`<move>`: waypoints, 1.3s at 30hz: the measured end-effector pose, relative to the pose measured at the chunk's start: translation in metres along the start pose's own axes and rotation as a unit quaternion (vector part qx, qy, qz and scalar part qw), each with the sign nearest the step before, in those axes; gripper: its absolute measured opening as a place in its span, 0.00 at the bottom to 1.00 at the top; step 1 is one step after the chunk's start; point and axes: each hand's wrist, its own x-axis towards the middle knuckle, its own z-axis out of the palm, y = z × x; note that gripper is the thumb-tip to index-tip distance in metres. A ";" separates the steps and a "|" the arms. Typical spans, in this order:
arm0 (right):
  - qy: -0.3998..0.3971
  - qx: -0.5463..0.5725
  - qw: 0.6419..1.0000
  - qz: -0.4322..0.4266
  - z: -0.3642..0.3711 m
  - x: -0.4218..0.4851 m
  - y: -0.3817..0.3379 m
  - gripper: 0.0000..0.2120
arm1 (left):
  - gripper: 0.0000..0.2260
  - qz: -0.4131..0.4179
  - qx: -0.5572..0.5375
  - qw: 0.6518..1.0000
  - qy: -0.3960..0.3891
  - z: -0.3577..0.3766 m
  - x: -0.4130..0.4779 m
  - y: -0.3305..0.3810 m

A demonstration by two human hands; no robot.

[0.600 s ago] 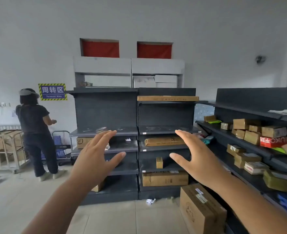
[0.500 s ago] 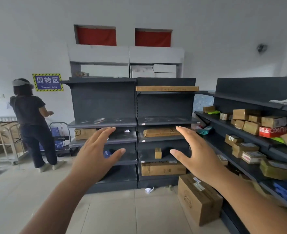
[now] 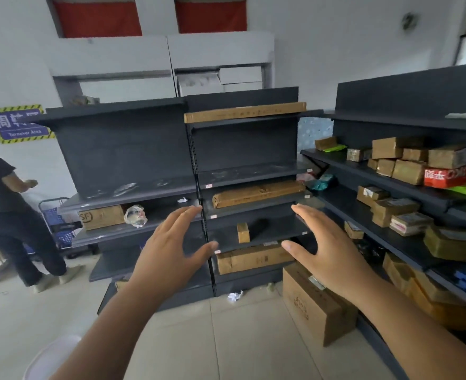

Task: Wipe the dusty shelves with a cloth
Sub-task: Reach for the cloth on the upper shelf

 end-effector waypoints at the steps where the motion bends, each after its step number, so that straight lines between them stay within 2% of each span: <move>1: 0.004 0.004 1.000 0.007 0.005 0.014 0.013 0.32 | 0.33 0.002 0.002 1.000 -0.006 0.011 0.019 -0.001; 13: 0.013 -0.033 0.998 0.055 0.023 0.159 0.152 0.32 | 0.33 0.032 -0.050 0.997 -0.044 0.138 0.215 -0.014; 21: 0.076 -0.114 0.978 0.156 0.015 0.223 0.251 0.32 | 0.32 0.142 -0.133 0.978 -0.073 0.254 0.377 -0.005; 27: 0.119 -0.206 0.937 0.255 -0.029 0.251 0.315 0.32 | 0.34 0.236 -0.188 0.945 -0.126 0.340 0.481 0.048; 31: 0.140 -0.236 0.910 0.312 -0.061 0.260 0.360 0.32 | 0.31 0.290 -0.219 0.920 -0.148 0.391 0.527 0.096; 35: 0.179 -0.253 0.891 0.333 -0.101 0.274 0.413 0.32 | 0.30 0.334 -0.245 0.898 -0.147 0.438 0.568 0.145; 39: 0.216 -0.310 0.861 0.340 -0.162 0.297 0.489 0.31 | 0.30 0.354 -0.245 0.892 -0.135 0.488 0.614 0.193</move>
